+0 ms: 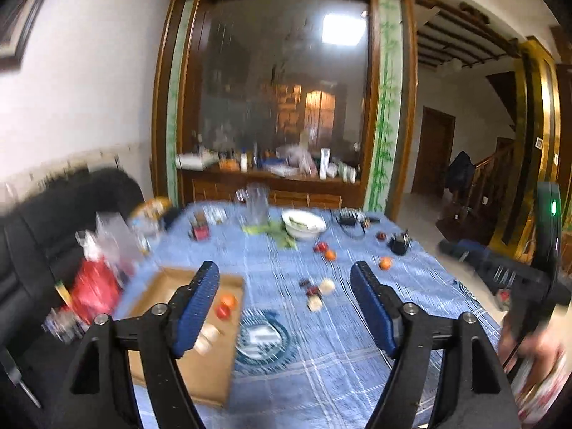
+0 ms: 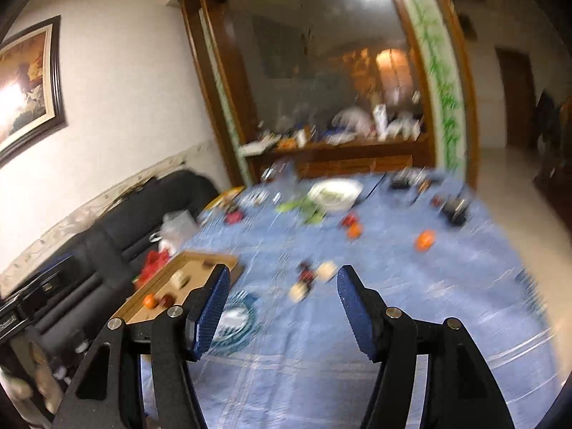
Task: Organize fruits
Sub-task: 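Withdraw both open tools from the tray and raise them over the table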
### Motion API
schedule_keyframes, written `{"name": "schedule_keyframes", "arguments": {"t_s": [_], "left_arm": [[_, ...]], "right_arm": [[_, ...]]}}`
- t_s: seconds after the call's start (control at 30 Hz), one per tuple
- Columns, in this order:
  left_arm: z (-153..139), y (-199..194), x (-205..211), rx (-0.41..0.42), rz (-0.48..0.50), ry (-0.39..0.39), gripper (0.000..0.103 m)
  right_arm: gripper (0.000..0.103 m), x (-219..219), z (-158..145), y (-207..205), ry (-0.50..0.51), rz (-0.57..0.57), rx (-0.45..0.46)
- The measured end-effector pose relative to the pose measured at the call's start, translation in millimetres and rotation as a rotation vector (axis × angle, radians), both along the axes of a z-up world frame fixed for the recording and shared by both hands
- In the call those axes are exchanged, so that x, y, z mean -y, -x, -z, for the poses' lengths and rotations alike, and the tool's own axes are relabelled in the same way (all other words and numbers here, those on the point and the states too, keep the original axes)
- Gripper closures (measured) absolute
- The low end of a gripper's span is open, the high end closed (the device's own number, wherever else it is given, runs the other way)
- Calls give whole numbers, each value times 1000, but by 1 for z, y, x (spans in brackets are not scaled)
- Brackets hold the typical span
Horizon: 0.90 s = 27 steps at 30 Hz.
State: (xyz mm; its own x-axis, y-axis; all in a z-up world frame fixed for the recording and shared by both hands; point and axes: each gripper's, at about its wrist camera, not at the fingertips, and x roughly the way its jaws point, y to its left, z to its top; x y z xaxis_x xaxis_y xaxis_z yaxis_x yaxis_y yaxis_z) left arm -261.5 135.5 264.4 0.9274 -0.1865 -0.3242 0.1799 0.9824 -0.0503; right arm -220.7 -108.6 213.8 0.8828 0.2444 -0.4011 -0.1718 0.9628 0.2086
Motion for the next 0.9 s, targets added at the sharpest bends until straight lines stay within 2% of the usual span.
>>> {"name": "schedule_keyframes", "arguments": {"t_s": [0.1,0.2,0.33,0.4,0.53,0.6,0.67,0.7,0.83,0.9], "left_arm": [[-32,14,-7,84,-23,-70,20],[-62,18,-11,126,-38,-149,20],[-97,3,-12,125,-50,-237,20],[-117,-16,-11,109,-59,-275,20],[-134,-57,-14,65,-73,-258,20],[-129,-82,-15,41,-66,-224,19],[-117,-100,-15,18,-50,-183,19],[-102,-116,-15,-17,-26,-149,19],[-49,-156,-6,-145,51,-56,19],[-19,-170,2,-192,77,-12,19]], "right_arm": [[28,23,-55,3,60,64,58],[28,38,-109,2,125,134,112],[26,46,-184,-4,234,239,191],[21,46,-212,-7,288,286,232],[15,45,-253,-24,351,351,294],[12,45,-255,-39,346,349,292],[12,43,-237,-59,340,330,257],[11,45,-225,-69,336,315,230],[12,35,-144,-126,361,238,50],[12,33,-94,-152,324,177,-48]]}}
